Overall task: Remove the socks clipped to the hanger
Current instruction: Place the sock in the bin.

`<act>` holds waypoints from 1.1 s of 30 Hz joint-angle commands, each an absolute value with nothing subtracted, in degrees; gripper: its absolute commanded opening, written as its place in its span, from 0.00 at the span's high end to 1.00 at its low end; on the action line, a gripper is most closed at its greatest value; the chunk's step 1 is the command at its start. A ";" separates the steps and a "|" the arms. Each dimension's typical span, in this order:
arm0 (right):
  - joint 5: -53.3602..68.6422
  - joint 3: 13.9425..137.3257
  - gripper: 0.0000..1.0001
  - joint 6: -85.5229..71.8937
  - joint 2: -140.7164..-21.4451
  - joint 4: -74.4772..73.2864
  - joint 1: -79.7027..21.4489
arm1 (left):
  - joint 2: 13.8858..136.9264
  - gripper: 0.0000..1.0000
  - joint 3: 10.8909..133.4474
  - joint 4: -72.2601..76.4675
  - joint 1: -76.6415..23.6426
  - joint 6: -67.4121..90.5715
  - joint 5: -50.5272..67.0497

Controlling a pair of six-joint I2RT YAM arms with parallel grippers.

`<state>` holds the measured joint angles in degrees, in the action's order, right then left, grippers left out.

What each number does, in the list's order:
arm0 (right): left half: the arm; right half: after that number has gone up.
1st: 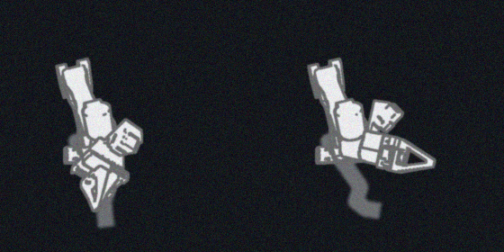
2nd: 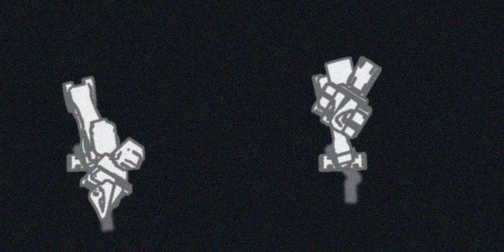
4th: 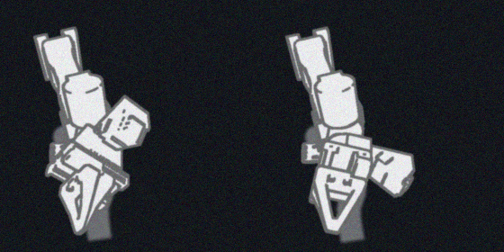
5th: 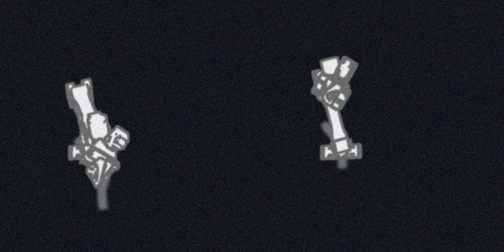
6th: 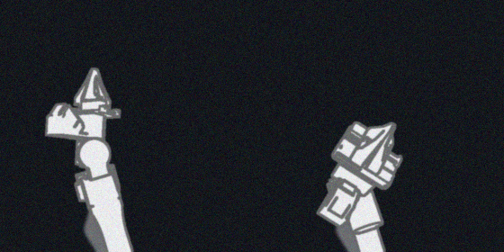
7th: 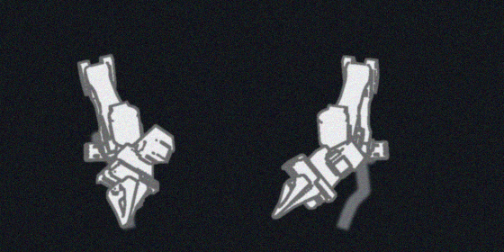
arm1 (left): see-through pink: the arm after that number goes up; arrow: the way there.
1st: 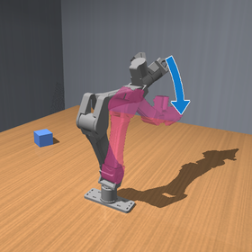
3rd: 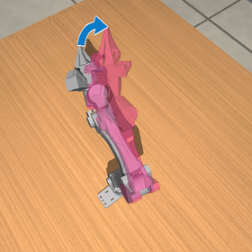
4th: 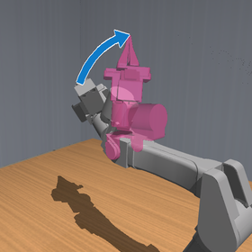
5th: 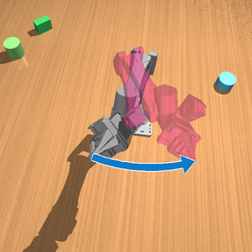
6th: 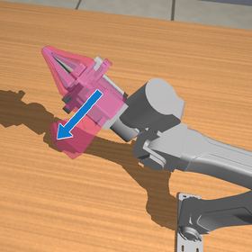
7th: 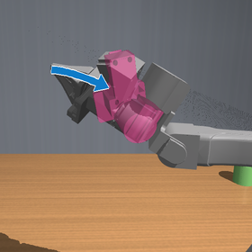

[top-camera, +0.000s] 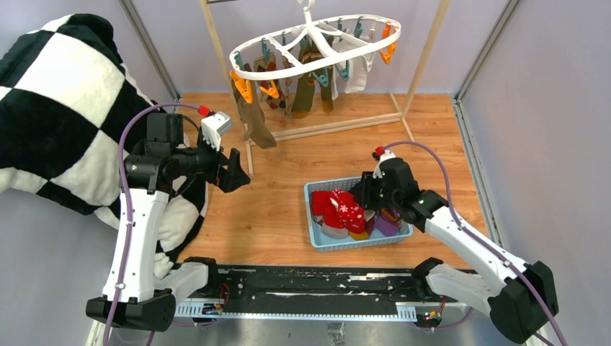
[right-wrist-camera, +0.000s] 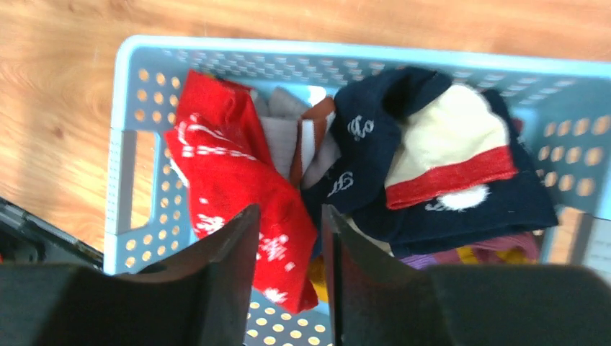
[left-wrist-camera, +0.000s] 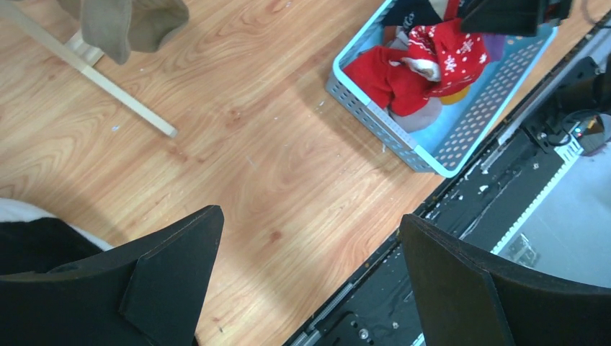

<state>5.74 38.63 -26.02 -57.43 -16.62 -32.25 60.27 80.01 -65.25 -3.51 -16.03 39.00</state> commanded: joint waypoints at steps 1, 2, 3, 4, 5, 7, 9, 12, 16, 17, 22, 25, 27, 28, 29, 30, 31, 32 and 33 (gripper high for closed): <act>-2.62 44.62 0.54 -20.95 -52.68 -22.28 -33.35 | 60.61 0.00 81.64 -65.13 -2.66 -16.44 34.72; -1.89 45.13 0.53 -21.46 -52.07 -22.01 -33.42 | 61.04 0.00 81.57 -65.13 -2.32 -16.33 34.76; -1.03 45.32 0.53 -22.25 -51.71 -21.23 -33.46 | 61.45 0.00 81.60 -65.13 -1.85 -16.18 34.91; 2.32 45.14 0.54 -23.06 -51.56 -19.87 -33.41 | 61.91 0.00 81.64 -65.13 -1.21 -15.98 35.20; 5.09 44.34 0.55 -24.20 -51.54 -17.49 -33.43 | 62.41 0.00 81.64 -65.19 -0.44 -15.84 35.56; 9.87 40.88 0.59 -27.16 -52.40 -10.29 -33.28 | 63.30 0.00 81.88 -65.21 1.96 -15.38 36.05; 14.62 37.91 0.63 -30.53 -55.24 -4.60 -32.52 | 63.77 0.00 82.15 -65.21 3.40 -15.17 36.57; 19.97 35.32 0.70 -33.19 -62.74 2.51 -30.92 | 63.43 0.00 82.24 -65.22 4.35 -15.19 36.74; 22.70 34.15 0.76 -33.30 -73.11 8.22 -28.87 | 62.54 0.00 81.83 -65.21 5.38 -15.29 37.08; 22.56 34.04 0.78 -33.01 -74.94 8.67 -28.77 | 62.38 0.00 81.69 -65.26 5.70 -15.29 37.19; 18.64 29.07 0.84 -33.14 -77.10 11.81 -28.96 | 62.52 0.00 80.61 -65.25 8.36 -15.79 38.81; 12.60 27.31 0.82 -31.76 -69.36 8.64 -29.67 | 63.24 0.00 80.27 -65.19 9.74 -16.37 39.77; 9.10 28.54 0.73 -30.35 -62.79 5.70 -30.36 | 64.03 0.00 80.45 -65.21 10.50 -16.33 40.52; 7.77 29.76 0.68 -29.57 -59.61 4.55 -30.82 | 64.51 0.00 80.50 -65.21 10.83 -16.18 41.04; 6.64 31.24 0.60 -28.74 -57.21 4.12 -31.36 | 64.92 0.00 80.72 -65.21 11.34 -16.03 41.75; 5.71 32.91 0.52 -27.68 -55.52 4.10 -32.17 | 65.34 0.00 80.96 -65.21 11.72 -15.74 42.35; 5.22 34.85 0.45 -26.64 -54.81 4.68 -32.96 | 65.69 0.00 81.03 -65.27 12.11 -15.51 42.90; 5.28 36.73 0.37 -25.40 -54.83 5.70 -34.26 | 65.97 0.00 81.11 -65.22 12.45 -15.21 43.35; 5.72 38.77 0.34 -23.90 -55.74 7.36 -34.93 | 66.15 0.00 81.15 -65.22 12.66 -14.94 43.56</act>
<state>9.72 31.68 -29.61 -56.36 5.54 -31.64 64.82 80.47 -65.25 11.27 -15.79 40.49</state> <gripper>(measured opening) 0.593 0.994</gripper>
